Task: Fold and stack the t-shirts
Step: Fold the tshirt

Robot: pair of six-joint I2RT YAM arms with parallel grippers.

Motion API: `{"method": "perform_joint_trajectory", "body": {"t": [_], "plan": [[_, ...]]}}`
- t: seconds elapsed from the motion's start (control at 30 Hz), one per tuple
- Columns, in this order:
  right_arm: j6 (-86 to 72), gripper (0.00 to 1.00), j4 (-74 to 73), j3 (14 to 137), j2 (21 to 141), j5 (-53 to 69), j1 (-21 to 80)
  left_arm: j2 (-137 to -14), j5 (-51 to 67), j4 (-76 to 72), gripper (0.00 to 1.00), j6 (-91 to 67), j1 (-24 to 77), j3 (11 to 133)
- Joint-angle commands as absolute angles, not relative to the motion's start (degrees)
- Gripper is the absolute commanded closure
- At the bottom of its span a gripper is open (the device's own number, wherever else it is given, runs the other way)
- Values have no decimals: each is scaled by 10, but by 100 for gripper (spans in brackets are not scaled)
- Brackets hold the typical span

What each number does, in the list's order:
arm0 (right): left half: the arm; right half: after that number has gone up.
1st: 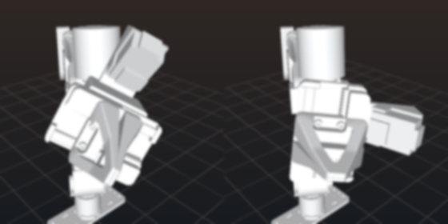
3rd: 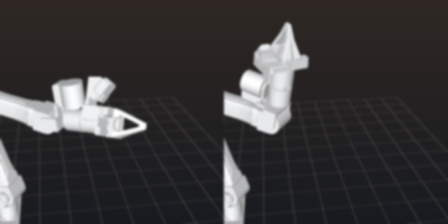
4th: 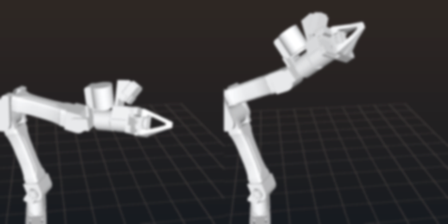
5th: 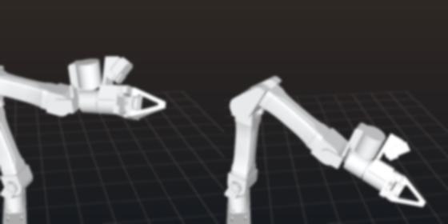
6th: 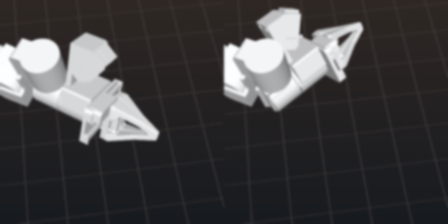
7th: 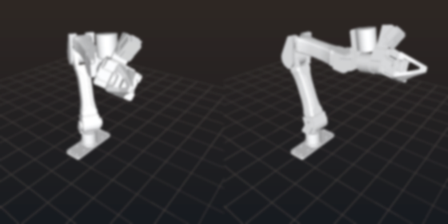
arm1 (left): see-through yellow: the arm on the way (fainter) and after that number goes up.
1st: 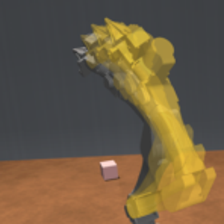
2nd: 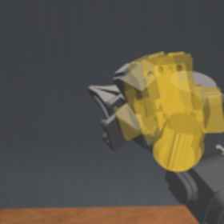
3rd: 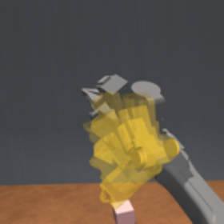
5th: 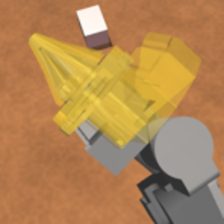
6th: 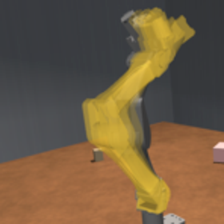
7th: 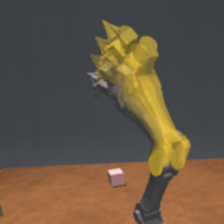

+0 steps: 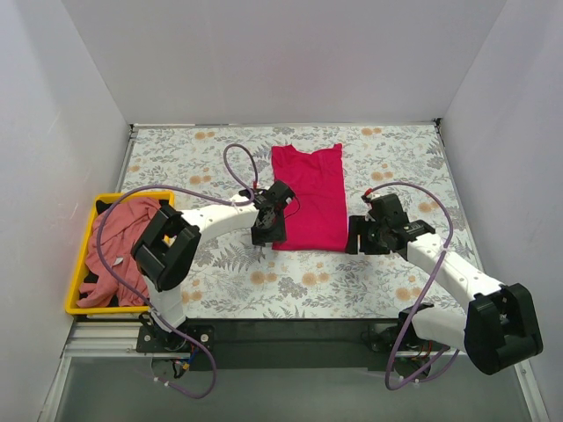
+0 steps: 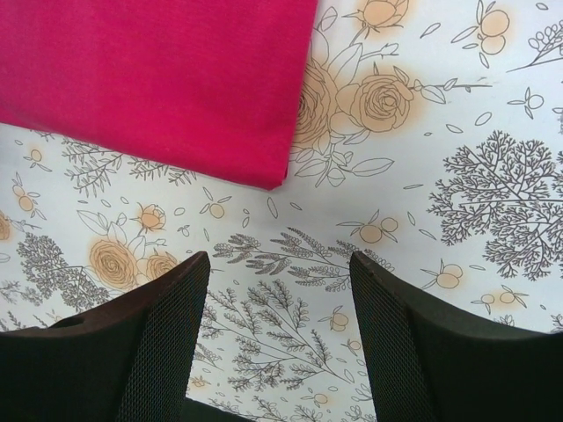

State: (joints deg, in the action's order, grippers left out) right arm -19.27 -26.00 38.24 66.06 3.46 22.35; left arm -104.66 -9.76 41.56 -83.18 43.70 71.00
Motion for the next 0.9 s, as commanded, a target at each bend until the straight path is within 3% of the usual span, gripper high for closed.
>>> {"method": "perform_joint_trajectory", "body": {"t": [0.0, 0.47, 0.67, 0.7, 0.77, 0.87], "plan": [[-189, 28, -267, 373, 649, 25, 228, -1059, -108, 431, 54, -834, 445, 728], [-182, 28, -265, 372, 663, 33, 230, -1127, -99, 460, 55, -838, 460, 741], [-181, 29, -253, 373, 680, 44, 236, -1140, -77, 457, 78, -836, 461, 730], [-181, 29, -251, 372, 684, 51, 236, -1140, -75, 454, 90, -835, 461, 727], [-187, 28, -244, 370, 696, 62, 239, -1139, -70, 454, 100, -833, 461, 724], [-206, 28, -235, 374, 703, 62, 250, -1133, -61, 455, 100, -832, 461, 718]]}}
